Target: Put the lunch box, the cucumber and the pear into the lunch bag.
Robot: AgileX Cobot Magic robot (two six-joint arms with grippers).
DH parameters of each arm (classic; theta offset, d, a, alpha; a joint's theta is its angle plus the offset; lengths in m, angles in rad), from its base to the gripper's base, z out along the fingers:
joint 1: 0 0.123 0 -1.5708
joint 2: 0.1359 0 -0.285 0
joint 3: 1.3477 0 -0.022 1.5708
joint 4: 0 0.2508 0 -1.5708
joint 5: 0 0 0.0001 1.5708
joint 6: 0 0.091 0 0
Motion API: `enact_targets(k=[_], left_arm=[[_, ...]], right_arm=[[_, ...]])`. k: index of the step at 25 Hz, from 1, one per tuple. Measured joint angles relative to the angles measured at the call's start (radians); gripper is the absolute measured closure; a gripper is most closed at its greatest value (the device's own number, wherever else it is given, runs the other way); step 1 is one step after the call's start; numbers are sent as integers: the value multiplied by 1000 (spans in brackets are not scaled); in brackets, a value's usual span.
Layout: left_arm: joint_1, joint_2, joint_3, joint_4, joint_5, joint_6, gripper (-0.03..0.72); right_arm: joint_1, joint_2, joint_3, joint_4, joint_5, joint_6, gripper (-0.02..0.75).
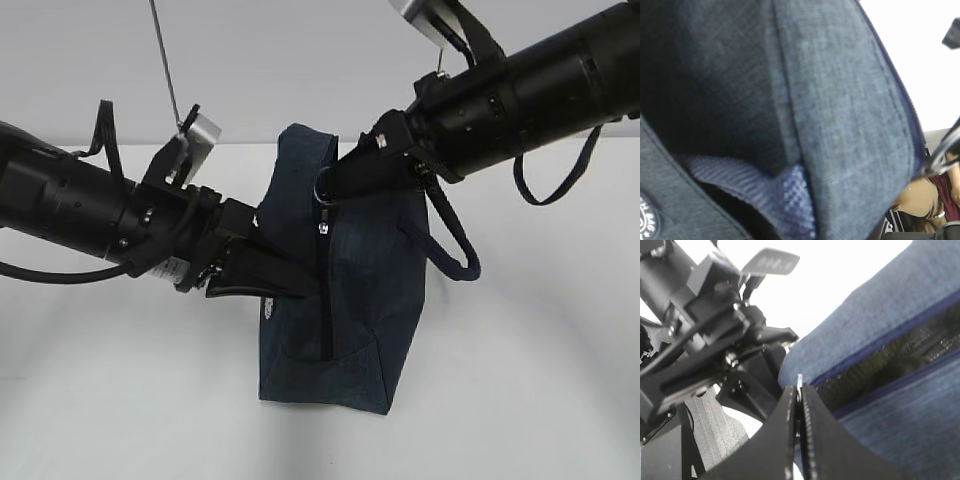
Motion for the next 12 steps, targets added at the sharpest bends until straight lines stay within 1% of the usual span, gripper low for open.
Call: enact_targets(k=[8,12], left_arm=[[2,0,-1,27,4,0,701],[2,0,-1,47,11,0,701]], right_arm=[[-6,92,-109,-2,49,30,732],[-34,136,-157,4,60,48,732]])
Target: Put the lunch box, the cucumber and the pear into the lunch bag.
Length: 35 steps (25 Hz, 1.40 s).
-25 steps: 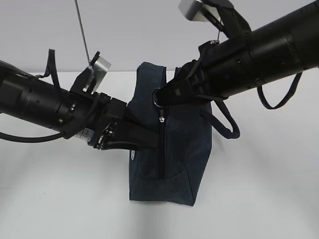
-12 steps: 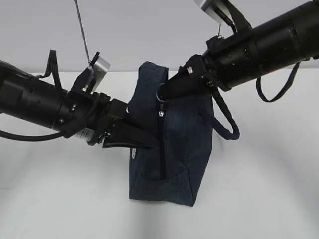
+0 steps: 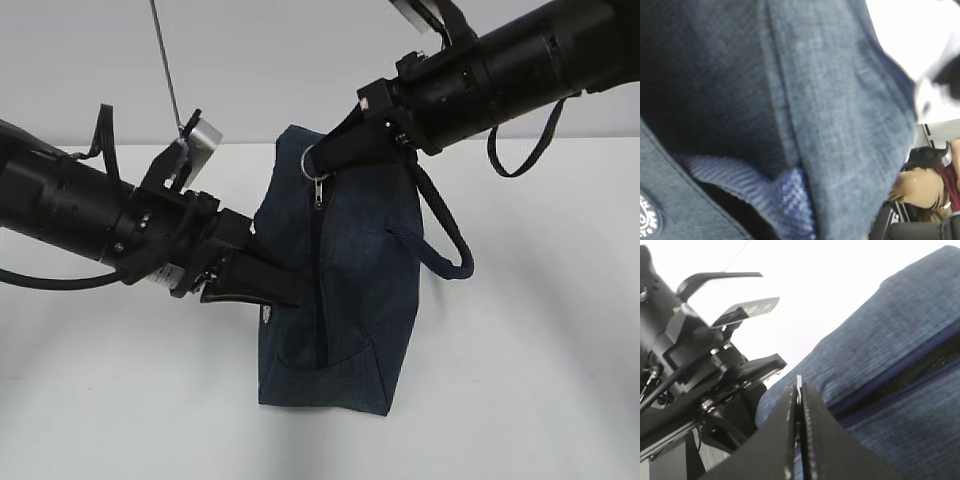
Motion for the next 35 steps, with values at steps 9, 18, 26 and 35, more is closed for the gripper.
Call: enact_targets(k=[9,18,26,35], left_arm=[[0,0,-4,7,26,-1,703],[2,0,-5,36,41,-10,703],[2,0,-5,103,100,-22,703],[2,0,-5,111,119,-23,703]], right_arm=[[-60,120,-124,2,71,28,732],[-78,220,-268,2,113,80,732],[-116,228,-330,16,67,93,732],[-123,332,-420,17,69,131,732]])
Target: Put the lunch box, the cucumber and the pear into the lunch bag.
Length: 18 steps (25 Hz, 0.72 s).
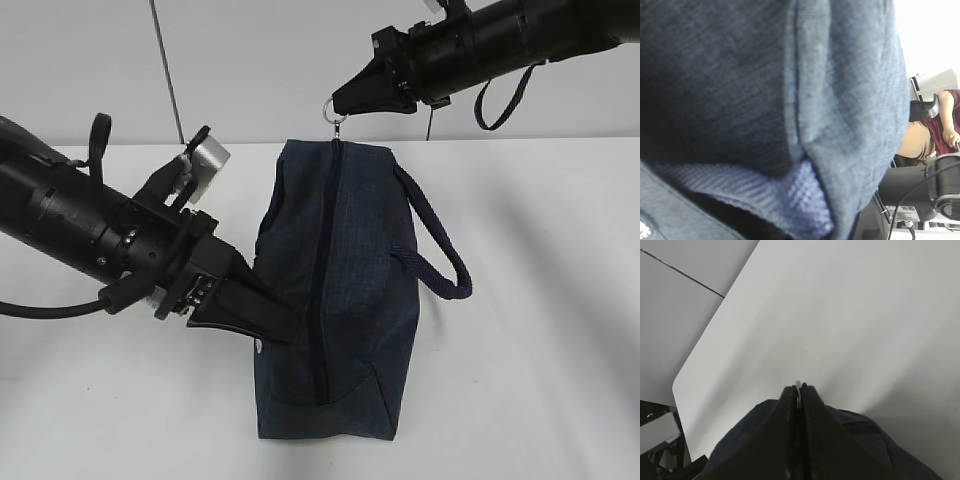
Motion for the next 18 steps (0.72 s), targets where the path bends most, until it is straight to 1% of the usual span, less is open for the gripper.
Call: enact_targets(k=[8,15,18], left_arm=[[0,0,0,8,2,-3,703],[0,0,0,25,7,-3,703],[0,0,0,30,13,-22,699]], right_arm=[[-24,91,-75,1,19,58,732],[-35,130,-86,2,47,79,732],[-35,130,-86,8,69,81,732]])
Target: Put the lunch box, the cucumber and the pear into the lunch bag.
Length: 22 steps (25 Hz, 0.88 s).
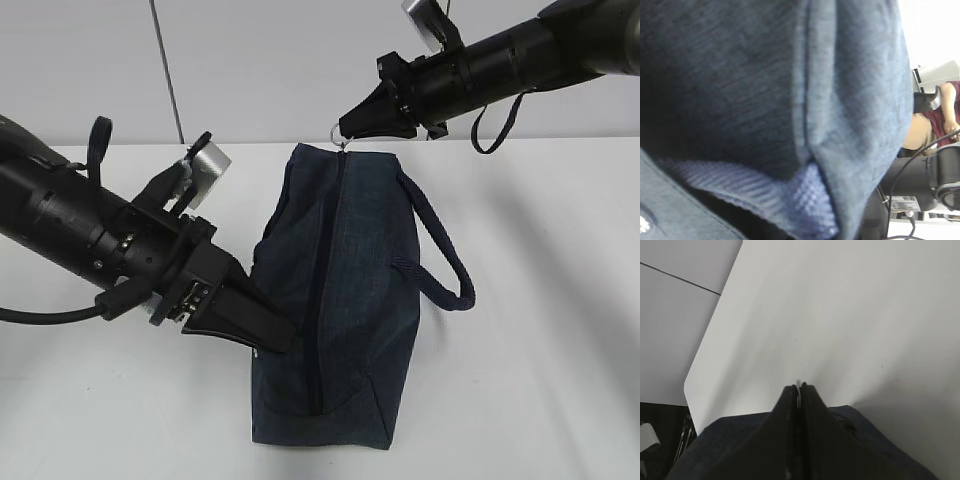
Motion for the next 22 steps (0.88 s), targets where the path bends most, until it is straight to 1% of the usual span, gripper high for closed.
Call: enact_targets(k=[1,3,4,6,8,9,10,12,15,19,22], left_arm=[[-1,0,0,0,4,-11,687],[-1,0,-6,5,13,-41,632],[-2,0,-13,7,20,-59,581],[-2,0,-34,20,36,-90,449],[-2,0,-65,38,37,-122,335],[-2,0,-80,51,37,-134,293],[-2,0,-97,64,38,-144,271],[1,-3,-135,87,42,-163,245],[26,-15,-174,114,48,-180,235],[74,-34,-212,119,39,-210,232],[86,-34,-245,98,-30,-240,232]], right_arm=[[0,0,0,0,8,0,732],[0,0,0,0,21,0,732],[0,0,0,0,26,0,732],[0,0,0,0,28,0,732],[0,0,0,0,30,0,732],[0,0,0,0,30,0,732],[0,0,0,0,30,0,732],[0,0,0,0,30,0,732],[-1,0,0,0,30,0,732],[-4,0,0,0,32,-2,732],[-4,0,0,0,40,-2,732]])
